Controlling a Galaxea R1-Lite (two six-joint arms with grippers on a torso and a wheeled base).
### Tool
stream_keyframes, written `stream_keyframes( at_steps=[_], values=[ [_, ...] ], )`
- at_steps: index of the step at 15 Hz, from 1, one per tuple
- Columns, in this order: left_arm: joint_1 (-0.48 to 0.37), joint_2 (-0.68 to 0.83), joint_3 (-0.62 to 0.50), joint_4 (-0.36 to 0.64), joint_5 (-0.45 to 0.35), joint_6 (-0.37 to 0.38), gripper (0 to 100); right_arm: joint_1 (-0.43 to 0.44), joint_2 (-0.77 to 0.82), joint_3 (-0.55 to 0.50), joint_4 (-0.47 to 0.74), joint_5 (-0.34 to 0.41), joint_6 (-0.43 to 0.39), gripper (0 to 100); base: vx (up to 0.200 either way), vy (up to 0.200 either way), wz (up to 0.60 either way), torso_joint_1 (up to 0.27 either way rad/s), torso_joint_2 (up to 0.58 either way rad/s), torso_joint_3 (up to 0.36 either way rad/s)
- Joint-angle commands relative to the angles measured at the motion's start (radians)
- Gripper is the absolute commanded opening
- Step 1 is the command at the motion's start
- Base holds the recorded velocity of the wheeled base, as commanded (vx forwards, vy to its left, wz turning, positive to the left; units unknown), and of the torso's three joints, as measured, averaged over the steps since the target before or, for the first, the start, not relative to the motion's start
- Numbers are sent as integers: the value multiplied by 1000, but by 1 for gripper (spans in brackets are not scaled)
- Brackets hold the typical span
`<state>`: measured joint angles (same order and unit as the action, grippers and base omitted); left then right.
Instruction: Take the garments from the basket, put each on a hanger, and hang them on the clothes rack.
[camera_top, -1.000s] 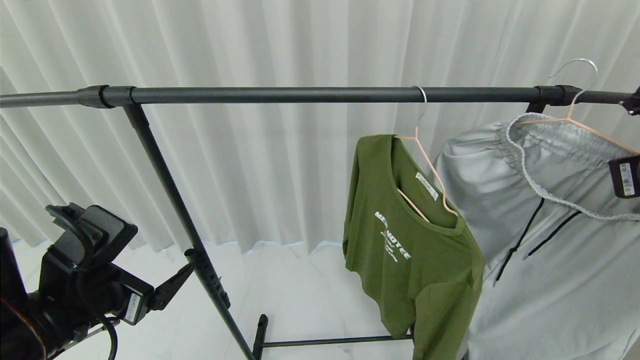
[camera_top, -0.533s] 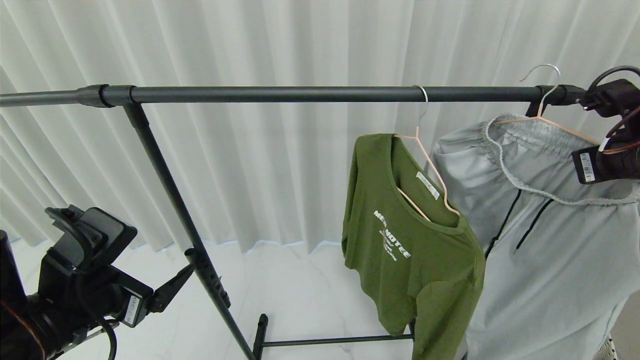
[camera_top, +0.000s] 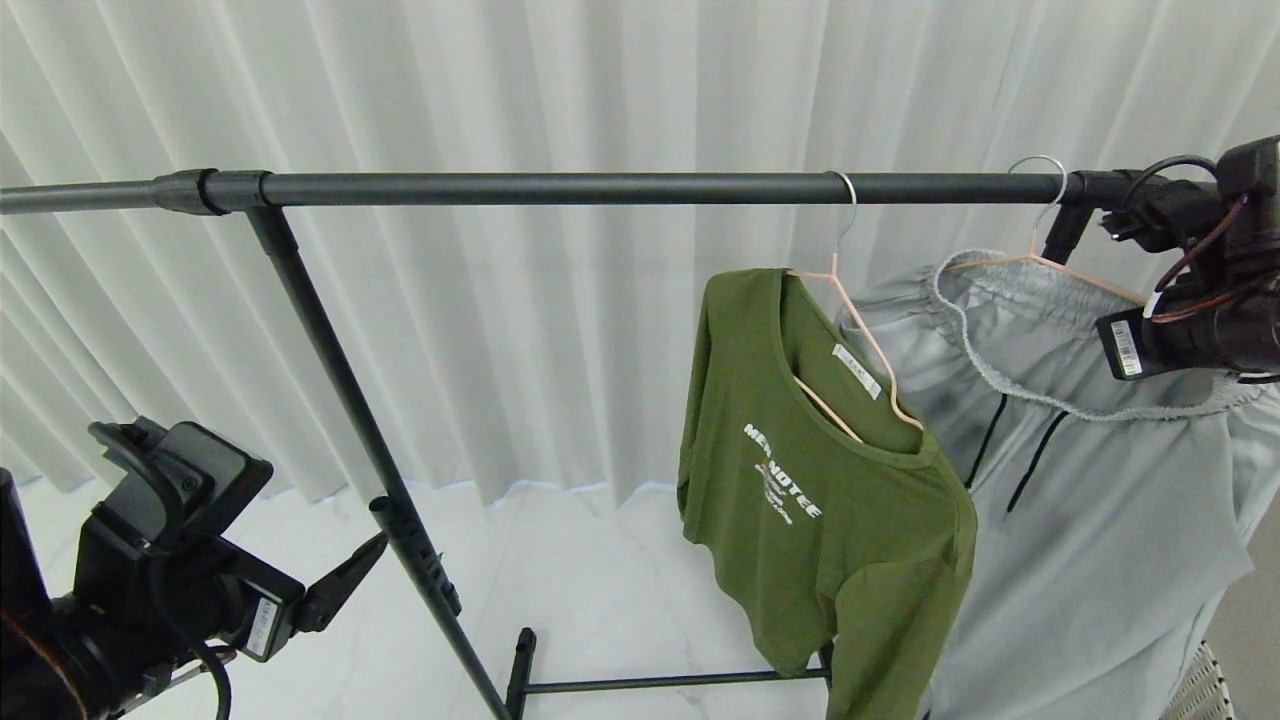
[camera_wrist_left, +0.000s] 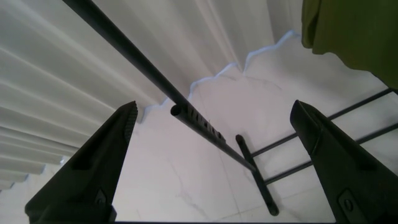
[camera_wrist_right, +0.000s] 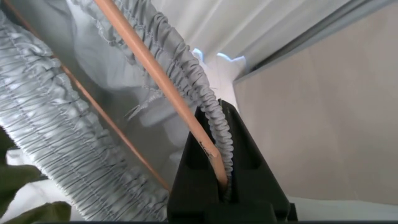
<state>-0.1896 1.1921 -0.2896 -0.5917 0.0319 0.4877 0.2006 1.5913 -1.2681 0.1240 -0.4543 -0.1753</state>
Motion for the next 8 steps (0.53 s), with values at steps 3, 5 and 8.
stream_keyframes(
  at_steps=[3,5,8],
  values=[
    [-1,0,-2,0,0,0,100,31,-1,6,6,0,36,100,0,0,0,0,0,0],
    [-1,1,-3,0,0,-1,100,46,-22,22,5,-14,51,100,0,0,0,0,0,0],
    [2,-6,-3,0,0,0,100,56,-99,47,8,-15,51,100,0,0,0,0,0,0]
  ],
)
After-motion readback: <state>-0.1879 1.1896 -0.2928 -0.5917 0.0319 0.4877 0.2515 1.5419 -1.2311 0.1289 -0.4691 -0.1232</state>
